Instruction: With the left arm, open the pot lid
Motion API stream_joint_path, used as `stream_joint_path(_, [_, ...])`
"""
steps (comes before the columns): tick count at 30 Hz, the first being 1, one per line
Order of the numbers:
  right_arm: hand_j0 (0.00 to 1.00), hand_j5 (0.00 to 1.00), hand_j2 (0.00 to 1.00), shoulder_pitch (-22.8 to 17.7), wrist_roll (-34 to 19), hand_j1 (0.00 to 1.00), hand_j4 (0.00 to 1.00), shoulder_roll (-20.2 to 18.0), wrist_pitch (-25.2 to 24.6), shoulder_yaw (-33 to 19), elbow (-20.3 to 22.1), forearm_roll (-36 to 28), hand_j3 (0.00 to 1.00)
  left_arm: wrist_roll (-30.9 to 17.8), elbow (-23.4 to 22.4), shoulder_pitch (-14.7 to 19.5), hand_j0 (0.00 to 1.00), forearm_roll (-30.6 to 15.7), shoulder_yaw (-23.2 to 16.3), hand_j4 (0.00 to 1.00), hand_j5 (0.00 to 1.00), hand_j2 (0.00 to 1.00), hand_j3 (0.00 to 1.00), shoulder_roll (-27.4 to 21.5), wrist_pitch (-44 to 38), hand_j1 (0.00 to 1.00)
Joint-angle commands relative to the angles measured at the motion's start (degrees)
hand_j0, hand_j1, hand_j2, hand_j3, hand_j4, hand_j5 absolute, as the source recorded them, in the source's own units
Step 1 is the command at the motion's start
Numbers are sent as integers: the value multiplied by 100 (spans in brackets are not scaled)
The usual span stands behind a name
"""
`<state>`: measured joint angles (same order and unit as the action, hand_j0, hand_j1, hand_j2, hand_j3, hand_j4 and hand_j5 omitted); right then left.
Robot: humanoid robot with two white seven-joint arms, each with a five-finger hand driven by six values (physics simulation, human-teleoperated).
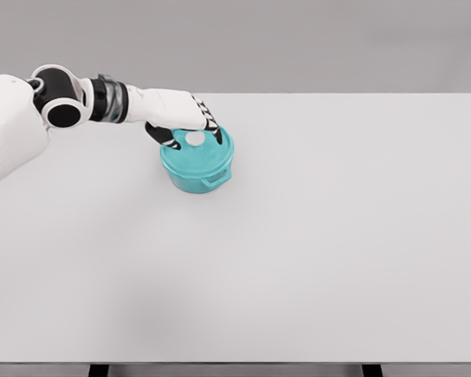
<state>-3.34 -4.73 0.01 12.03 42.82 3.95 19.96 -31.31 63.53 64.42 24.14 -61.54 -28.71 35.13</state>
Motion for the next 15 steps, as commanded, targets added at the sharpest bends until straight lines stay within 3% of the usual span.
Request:
stream_joint_path(1, [100, 100, 100, 0, -1, 100, 100, -1, 1, -2, 1, -1, 100, 2, 1, 0, 74, -23, -33, 74, 74, 74, 74, 23, -13, 74])
stream_joint_path(15, [100, 100, 100, 0, -1, 100, 100, -1, 1, 7, 1, -1, 100, 2, 1, -9, 67, -23, -77, 67, 67, 67, 67, 41, -13, 67])
